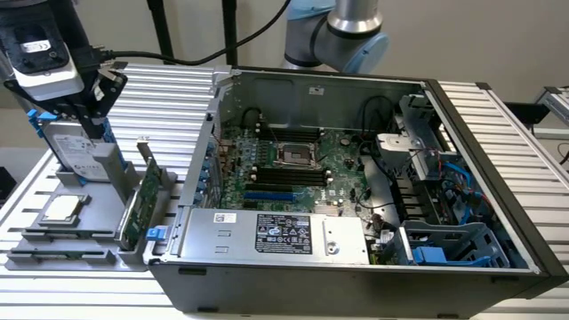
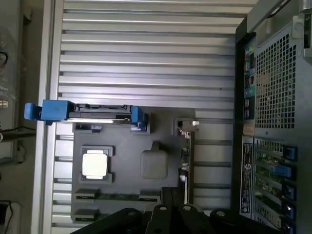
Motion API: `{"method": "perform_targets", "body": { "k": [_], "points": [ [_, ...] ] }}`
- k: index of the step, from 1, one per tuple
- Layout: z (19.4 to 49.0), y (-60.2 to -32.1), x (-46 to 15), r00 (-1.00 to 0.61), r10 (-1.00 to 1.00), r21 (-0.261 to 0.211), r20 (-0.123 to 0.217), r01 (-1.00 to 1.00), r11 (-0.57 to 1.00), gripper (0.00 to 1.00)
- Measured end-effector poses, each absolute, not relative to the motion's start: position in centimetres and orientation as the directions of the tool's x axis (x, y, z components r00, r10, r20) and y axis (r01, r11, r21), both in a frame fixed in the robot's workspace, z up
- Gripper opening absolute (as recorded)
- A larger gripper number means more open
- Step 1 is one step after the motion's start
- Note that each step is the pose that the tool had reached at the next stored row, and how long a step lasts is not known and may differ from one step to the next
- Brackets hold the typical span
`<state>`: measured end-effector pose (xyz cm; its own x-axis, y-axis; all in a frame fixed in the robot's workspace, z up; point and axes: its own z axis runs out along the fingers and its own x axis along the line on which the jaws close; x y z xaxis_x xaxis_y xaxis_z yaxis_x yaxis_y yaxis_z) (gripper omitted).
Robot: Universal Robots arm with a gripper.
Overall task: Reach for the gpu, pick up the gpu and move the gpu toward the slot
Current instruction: 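Reach for the gpu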
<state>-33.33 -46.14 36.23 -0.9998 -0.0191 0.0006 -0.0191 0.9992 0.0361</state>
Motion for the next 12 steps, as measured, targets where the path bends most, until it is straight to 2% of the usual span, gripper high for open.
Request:
{"method": "perform_targets", "body": {
  "k": [12],
  "points": [
    [35.2,-47.7,-31.6,-1.000,-0.019,0.031,0.001,-0.019,0.999,0.11]
  ]
}}
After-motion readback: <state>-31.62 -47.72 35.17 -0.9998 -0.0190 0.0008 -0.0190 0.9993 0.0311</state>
